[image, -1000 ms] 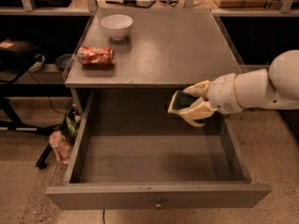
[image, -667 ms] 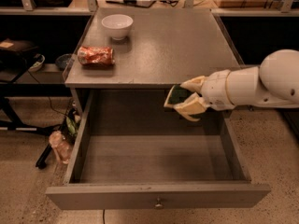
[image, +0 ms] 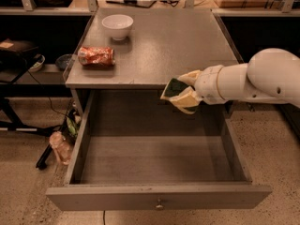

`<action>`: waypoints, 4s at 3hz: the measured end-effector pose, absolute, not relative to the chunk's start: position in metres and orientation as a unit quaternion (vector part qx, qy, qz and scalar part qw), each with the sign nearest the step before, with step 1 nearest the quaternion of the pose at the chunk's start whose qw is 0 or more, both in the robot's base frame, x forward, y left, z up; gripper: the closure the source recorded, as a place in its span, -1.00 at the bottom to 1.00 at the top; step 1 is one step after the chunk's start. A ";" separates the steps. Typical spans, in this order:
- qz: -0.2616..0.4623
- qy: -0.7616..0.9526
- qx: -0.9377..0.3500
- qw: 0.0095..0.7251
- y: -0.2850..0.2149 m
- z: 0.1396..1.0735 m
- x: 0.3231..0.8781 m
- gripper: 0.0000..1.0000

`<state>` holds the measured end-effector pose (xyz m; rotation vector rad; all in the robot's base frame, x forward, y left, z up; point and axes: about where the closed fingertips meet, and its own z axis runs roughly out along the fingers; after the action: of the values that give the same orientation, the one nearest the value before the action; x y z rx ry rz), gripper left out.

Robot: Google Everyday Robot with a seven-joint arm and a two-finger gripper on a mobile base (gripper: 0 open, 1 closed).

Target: Pick sponge from top drawer and place on counter

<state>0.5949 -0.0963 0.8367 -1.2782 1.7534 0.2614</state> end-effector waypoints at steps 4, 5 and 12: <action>0.102 0.673 -0.519 0.518 -0.072 0.903 0.639 1.00; 0.076 0.684 -0.507 0.519 -0.069 0.898 0.652 1.00; 0.038 0.695 -0.502 0.514 -0.056 0.894 0.711 -0.46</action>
Offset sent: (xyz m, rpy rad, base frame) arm 0.0392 0.0174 0.0797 0.1415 -0.1260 0.0560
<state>0.7107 -0.0558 0.8938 -1.2073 1.6699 0.0923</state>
